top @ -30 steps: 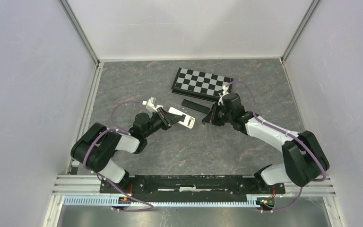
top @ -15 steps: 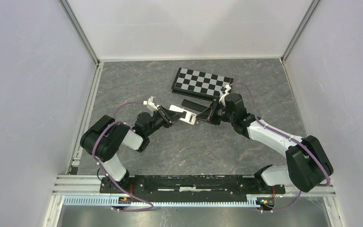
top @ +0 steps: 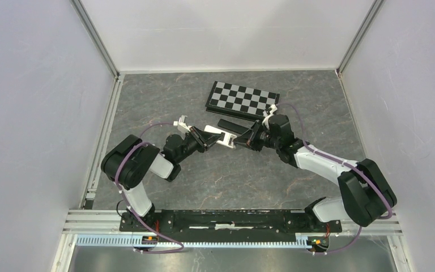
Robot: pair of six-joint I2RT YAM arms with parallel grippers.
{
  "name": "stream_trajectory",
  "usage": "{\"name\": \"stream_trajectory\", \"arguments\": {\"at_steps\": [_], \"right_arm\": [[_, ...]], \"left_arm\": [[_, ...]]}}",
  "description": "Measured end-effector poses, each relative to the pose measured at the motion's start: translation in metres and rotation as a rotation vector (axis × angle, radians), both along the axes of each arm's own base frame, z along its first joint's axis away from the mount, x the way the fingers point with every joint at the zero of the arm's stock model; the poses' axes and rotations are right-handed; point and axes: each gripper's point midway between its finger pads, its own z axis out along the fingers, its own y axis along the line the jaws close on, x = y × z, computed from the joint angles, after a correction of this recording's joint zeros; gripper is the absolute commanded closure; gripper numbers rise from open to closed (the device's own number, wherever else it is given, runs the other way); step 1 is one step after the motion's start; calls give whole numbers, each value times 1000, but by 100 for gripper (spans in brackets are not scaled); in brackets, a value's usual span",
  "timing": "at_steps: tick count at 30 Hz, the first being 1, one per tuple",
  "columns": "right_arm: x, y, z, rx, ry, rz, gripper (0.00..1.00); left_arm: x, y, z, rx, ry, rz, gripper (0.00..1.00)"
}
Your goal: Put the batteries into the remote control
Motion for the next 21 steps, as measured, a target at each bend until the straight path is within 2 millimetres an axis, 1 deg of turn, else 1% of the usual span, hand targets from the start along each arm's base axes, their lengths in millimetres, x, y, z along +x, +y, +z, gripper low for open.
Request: {"name": "stream_trajectory", "arguments": {"at_steps": [3, 8, 13, 17, 21], "right_arm": [[-1, 0, -2, 17, 10, -12, 91], [-4, -3, -16, 22, 61, -39, 87], [0, -1, -16, 37, 63, -54, 85], [2, 0, -16, 43, 60, -57, 80], [3, 1, -18, 45, 66, -59, 72]], "left_arm": [[0, 0, -2, -7, 14, 0, 98], [0, -1, 1, -20, 8, 0, 98], [0, -1, 1, -23, 12, -1, 98], [1, -1, 1, -24, 12, -2, 98], [1, -1, -1, -20, 18, -2, 98]]}}
